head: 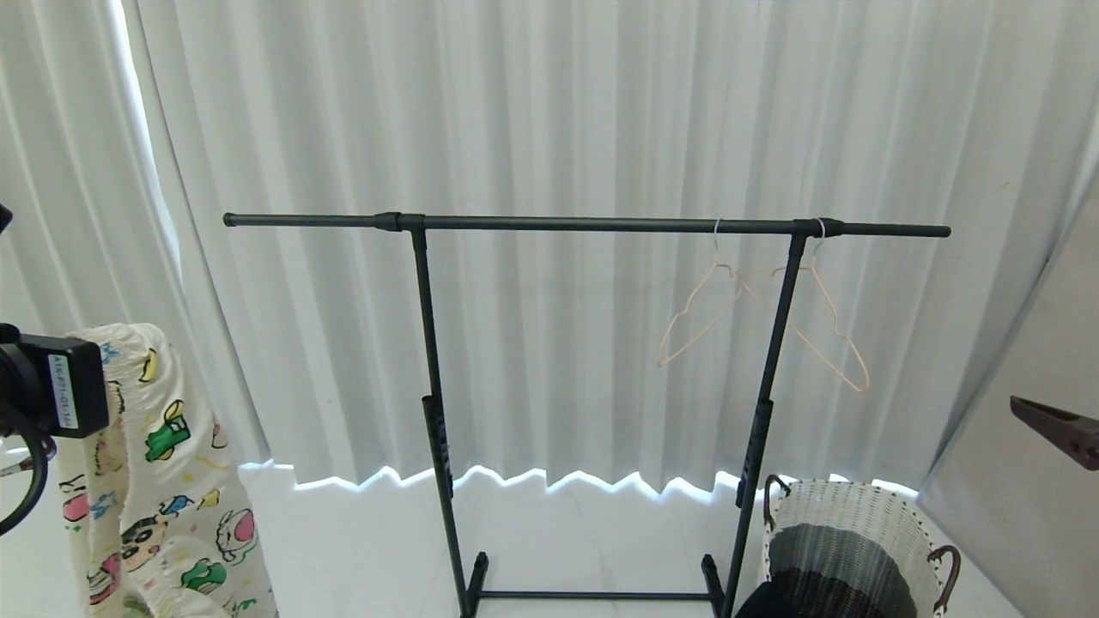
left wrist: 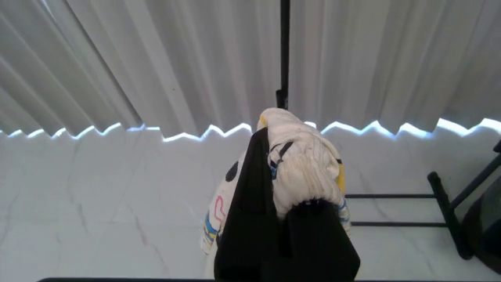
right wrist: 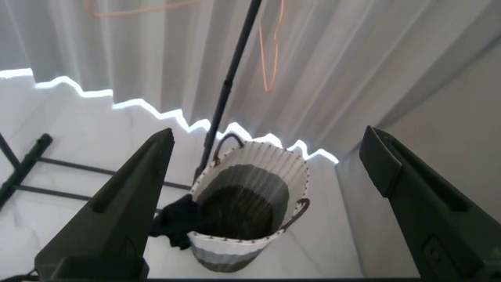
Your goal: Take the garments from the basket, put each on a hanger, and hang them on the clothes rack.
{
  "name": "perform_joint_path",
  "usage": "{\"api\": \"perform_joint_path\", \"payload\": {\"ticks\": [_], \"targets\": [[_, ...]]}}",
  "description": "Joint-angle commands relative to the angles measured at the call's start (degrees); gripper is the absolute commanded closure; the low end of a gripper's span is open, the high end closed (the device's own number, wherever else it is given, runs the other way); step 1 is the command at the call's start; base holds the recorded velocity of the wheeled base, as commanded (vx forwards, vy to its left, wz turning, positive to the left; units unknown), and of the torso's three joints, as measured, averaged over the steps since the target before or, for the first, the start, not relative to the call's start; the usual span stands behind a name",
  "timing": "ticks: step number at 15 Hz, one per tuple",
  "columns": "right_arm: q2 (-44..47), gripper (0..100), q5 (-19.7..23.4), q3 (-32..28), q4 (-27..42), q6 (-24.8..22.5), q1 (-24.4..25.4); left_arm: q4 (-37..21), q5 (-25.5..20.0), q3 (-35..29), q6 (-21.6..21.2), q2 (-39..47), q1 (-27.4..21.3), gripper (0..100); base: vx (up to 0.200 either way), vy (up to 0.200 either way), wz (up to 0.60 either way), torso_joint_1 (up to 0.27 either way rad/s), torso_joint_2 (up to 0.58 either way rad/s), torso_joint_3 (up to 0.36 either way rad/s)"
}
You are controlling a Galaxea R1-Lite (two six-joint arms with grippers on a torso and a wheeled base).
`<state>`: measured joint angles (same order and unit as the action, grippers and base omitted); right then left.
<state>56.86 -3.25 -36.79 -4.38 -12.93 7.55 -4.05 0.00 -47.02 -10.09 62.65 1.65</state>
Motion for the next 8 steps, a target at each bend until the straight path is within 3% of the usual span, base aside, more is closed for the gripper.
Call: {"api": "perform_joint_path", "payload": {"ticks": [1,7,8], "targets": [[-0.3,0,0.0,0.1,0.0,0.0,0.0,0.0,0.0,0.0,0.0,-0.1,0.0,100,0.000,-0.200,0.00,0.017,0.01,-0.012],[0.1,0,3.0,-0.2,0.0,0.1,0.0,0.0,-0.1,0.0,-0.1,-1.6,0.0,100,0.000,-0.200,0.00,0.004,0.00,0.000],[0.5,0,4.4,-0.4,-0.1,0.3,0.0,0.0,-0.1,0.1,-0.1,-1.5,0.0,100,0.000,0.000,0.00,0.000,0.00,0.000]]}}
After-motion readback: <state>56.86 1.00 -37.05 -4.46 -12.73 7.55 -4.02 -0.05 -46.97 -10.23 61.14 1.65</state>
